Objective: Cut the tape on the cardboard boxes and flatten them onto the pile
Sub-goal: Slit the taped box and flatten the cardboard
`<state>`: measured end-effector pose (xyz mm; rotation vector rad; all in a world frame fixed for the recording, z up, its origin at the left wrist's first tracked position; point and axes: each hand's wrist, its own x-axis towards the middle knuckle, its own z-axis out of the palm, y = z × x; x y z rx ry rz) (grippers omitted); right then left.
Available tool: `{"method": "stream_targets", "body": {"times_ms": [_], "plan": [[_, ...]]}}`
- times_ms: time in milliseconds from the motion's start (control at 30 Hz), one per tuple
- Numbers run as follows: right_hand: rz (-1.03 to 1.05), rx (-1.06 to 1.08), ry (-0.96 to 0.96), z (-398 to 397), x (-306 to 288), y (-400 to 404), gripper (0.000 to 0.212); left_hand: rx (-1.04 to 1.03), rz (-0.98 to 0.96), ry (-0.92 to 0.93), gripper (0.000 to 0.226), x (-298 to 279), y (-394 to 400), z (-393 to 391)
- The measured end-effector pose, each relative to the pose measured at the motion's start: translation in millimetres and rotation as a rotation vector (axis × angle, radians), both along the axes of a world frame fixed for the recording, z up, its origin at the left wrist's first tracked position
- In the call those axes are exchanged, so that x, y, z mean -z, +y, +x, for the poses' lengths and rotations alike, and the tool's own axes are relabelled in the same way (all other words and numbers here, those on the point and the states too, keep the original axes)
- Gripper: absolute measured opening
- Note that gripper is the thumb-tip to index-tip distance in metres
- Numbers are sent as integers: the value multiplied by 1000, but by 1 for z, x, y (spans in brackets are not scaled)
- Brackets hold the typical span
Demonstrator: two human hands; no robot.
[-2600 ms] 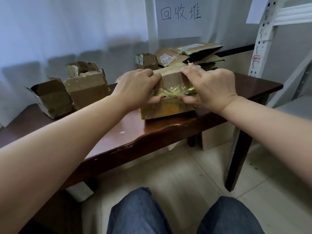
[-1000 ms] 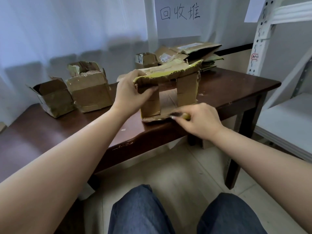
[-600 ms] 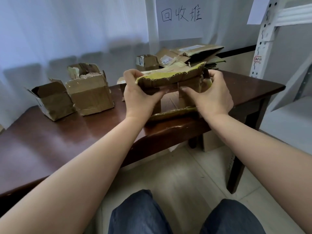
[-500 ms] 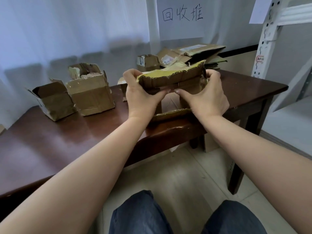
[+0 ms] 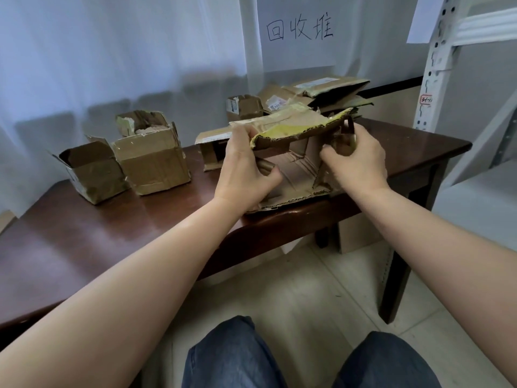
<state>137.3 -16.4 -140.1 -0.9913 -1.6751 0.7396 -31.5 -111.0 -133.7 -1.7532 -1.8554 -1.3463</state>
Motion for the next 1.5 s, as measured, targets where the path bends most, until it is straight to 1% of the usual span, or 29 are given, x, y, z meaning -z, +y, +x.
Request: {"method": "stream_targets", "body": {"times_ms": [100,167,200,300,333,433,500,600,767,833,867,967,1000,1067,1167,1267,1367,1433,1500], "plan": [[8,-25,65,10,4,5,21,58,-83,38,48,-3,-1,3],[0,-27,98,16,5,5,14,79,-145,57,46,-8,-5,3],[-9,-27,114,18,5,5,16,75,-166,85,45,-11,-7,1],[-30,-18,153,19,6,5,41,29,-196,220,39,-25,-17,-5],[-34,-15,165,19,6,5,45,26,-201,243,40,-28,-20,-9],[-42,-18,212,19,7,5,45,67,-223,260,49,-32,-24,-19],[-56,-20,240,21,7,4,43,98,-271,242,54,-31,-24,-20],[-90,-9,246,25,13,7,40,125,-347,177,56,-32,-19,-14],[-143,39,253,39,21,14,41,143,-411,196,67,-32,-7,0],[-141,39,241,43,23,15,41,86,-396,188,73,-27,-2,1],[-132,34,229,44,24,15,40,22,-359,137,74,-22,1,1],[-97,23,202,44,22,14,40,-232,-184,-165,65,-7,9,5],[-80,18,194,43,21,14,39,-297,-152,-255,61,-2,12,8],[-54,16,172,41,20,15,39,-391,-134,-346,56,3,18,13],[-55,19,163,40,20,16,39,-492,-135,-339,54,4,25,17],[-56,17,152,39,22,15,40,-555,-186,-290,49,5,29,15],[-64,18,161,38,21,14,41,-603,-198,-332,44,6,29,14],[-62,3,159,36,19,13,40,-634,-184,-373,47,7,30,14],[-50,-11,144,35,15,10,38,-665,-175,-391,56,8,32,16]]}}
